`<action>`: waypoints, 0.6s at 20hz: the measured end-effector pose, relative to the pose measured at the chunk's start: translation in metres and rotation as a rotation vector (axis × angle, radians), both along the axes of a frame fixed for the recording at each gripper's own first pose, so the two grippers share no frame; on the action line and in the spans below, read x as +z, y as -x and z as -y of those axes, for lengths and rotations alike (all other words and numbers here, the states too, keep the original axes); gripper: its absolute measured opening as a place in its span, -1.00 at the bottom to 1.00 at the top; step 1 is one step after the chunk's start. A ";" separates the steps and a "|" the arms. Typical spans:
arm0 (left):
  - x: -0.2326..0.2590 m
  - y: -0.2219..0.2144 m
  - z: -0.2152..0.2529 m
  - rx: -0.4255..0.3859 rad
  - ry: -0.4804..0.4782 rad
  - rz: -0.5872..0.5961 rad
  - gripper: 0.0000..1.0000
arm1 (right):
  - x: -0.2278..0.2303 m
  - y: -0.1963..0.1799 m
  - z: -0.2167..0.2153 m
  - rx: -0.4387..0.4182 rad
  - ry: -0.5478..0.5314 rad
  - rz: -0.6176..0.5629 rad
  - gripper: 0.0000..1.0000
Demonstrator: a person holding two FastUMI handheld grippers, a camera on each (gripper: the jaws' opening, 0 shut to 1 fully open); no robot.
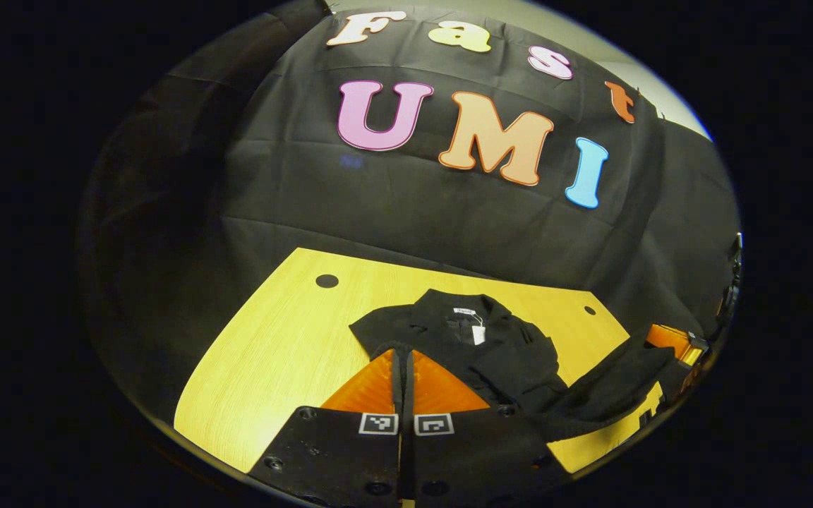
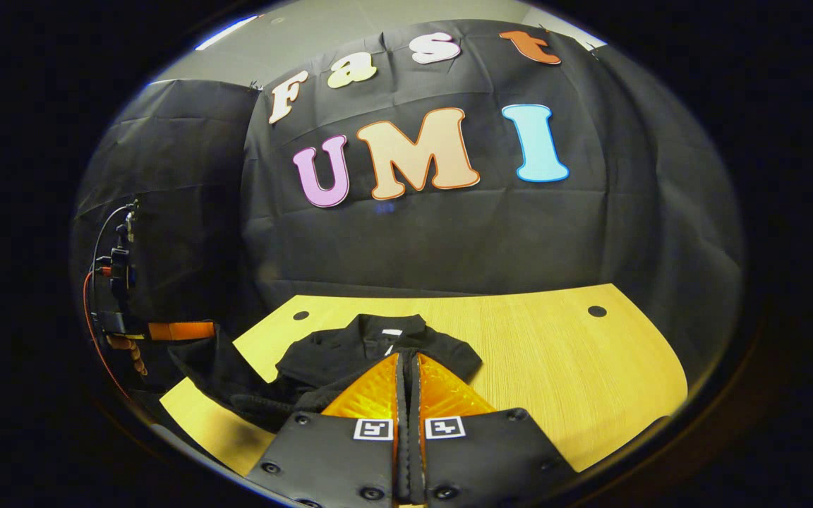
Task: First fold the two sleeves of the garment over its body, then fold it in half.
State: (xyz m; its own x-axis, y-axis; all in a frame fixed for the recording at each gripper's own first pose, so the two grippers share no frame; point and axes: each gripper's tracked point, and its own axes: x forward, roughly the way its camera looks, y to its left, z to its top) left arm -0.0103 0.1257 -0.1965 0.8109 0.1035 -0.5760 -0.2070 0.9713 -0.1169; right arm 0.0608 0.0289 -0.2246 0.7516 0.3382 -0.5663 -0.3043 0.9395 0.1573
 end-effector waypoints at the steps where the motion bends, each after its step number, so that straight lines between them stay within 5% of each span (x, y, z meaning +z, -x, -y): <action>1: -0.002 -0.006 -0.004 0.002 0.002 -0.003 -1.00 | 0.000 -0.009 -0.003 -0.003 0.003 0.002 -0.95; 12: -0.021 -0.078 -0.036 -0.034 -0.027 0.015 -1.00 | -0.014 -0.075 -0.015 -0.091 0.018 0.007 -0.96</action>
State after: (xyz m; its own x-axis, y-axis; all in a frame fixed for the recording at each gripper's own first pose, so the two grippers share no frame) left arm 0.0678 0.1620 -0.2178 0.8227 0.0912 -0.5611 -0.1722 0.9807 -0.0930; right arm 0.1357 0.0440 -0.2390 0.7826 0.2584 -0.5663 -0.2190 0.9659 0.1381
